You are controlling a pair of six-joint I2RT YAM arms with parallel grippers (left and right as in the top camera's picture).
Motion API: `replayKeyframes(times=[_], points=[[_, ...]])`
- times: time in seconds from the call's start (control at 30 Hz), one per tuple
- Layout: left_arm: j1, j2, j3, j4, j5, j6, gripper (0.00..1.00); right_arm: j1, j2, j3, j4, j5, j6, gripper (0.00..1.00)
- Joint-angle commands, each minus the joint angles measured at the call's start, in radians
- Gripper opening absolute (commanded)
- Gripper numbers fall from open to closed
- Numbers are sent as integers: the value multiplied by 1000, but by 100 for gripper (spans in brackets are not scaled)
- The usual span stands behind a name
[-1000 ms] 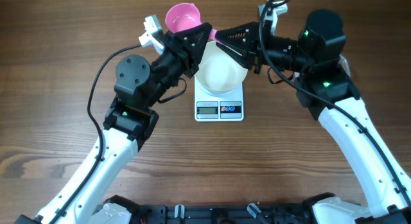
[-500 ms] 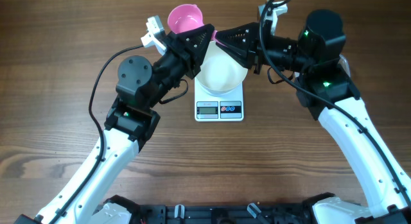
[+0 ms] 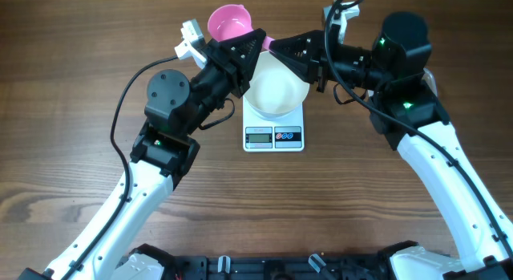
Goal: Scoop item into bowl and weigh 150g on scale
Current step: 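Release the left gripper and carry the scoop right toward the soybean tub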
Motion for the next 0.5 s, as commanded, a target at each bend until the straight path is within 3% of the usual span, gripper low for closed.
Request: replayKeyframes(times=[0.0, 0.1, 0.13, 0.2, 0.3, 0.33, 0.47], points=[[-5, -9, 9, 2, -9, 24, 4, 4, 5, 16, 6, 10, 6, 4], [-5, -9, 9, 2, -9, 24, 4, 4, 5, 16, 6, 11, 6, 4], [-5, -9, 9, 2, -7, 24, 9, 4, 5, 16, 6, 14, 3, 4], [-5, -9, 9, 2, -4, 24, 30, 4, 5, 16, 7, 18, -10, 5], [-5, -9, 9, 2, 18, 25, 45, 4, 5, 16, 27, 26, -58, 5], [-5, -9, 9, 1, 26, 25, 55, 0, 5, 16, 36, 33, -60, 5], [-5, -9, 9, -21, 42, 113, 57, -46, 5, 17, 55, 49, -108, 5]])
